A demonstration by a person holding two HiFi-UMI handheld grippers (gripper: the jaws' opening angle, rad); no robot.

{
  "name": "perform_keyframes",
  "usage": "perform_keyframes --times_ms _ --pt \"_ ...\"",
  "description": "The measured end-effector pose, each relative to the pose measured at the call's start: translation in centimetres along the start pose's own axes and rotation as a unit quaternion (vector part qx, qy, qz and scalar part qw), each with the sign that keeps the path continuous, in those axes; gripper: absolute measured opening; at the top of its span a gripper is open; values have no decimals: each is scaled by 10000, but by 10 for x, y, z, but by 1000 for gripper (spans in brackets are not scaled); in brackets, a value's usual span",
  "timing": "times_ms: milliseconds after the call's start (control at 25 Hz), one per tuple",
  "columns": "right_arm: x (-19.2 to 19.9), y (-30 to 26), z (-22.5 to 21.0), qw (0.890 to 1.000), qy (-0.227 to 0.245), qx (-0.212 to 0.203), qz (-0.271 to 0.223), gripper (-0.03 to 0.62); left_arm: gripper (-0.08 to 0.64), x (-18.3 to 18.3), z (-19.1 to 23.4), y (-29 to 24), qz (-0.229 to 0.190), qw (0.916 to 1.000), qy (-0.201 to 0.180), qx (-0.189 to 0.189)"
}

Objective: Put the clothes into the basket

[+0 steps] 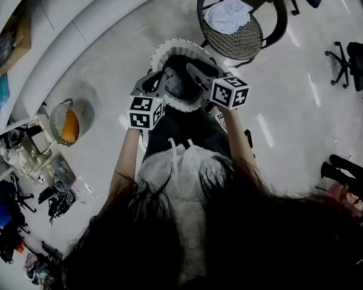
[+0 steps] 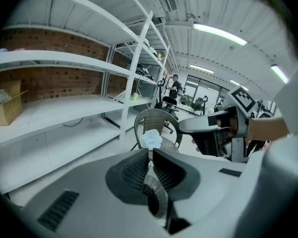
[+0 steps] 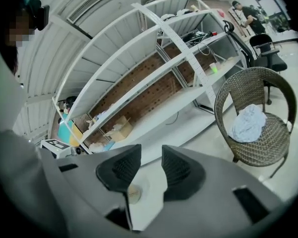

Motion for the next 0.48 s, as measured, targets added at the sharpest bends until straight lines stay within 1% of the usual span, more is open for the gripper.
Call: perform_keyframes --times_ms 240,480 --pt "-13 35 -6 9984 -292 198 -434 129 38 -31 -20 -10 -152 9990 -240 331" --pt "-13 78 -22 9919 -731 480 -918 120 38 -45 -44 -28 -143 9969 -416 655"
Point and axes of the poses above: the fingertips, and each gripper's own axes: y backward along the fingers, z to its left, x out of its underside, the point moved 6 cm from there along y, backward along the fingers, and after that the axes turned 6 degrees about z, right-handed, at the moved point
